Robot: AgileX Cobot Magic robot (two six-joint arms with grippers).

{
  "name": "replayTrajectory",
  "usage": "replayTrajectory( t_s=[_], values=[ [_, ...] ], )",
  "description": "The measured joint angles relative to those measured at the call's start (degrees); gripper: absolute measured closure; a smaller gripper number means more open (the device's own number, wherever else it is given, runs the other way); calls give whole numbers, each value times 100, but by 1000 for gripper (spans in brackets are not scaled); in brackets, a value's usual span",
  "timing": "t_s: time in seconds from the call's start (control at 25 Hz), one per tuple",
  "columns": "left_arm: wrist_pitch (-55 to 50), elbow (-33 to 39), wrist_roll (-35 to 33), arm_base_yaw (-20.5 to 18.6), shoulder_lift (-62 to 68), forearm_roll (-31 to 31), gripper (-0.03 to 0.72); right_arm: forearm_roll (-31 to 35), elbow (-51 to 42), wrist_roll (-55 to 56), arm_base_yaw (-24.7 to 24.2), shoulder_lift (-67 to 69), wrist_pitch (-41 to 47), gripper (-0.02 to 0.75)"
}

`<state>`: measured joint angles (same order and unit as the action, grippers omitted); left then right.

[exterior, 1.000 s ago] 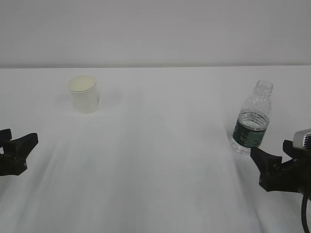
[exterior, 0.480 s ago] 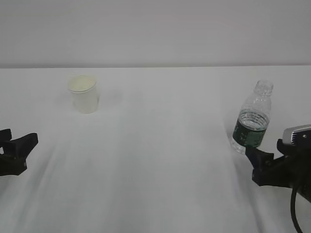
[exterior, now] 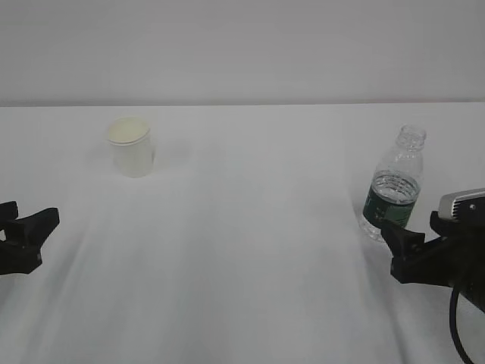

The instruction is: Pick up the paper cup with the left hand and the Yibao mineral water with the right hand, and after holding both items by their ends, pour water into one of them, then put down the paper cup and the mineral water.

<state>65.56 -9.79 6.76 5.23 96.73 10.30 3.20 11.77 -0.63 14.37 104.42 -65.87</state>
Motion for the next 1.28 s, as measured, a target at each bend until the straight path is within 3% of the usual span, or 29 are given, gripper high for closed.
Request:
replayTrajectory(
  t_s=[0.96,1.28],
  values=[
    [0,0,0,0,0,0,214,40,194,0,0,26,0,148],
    [0,0,0,0,0,0,214,40,265,0,0,612,0,148]
  ],
)
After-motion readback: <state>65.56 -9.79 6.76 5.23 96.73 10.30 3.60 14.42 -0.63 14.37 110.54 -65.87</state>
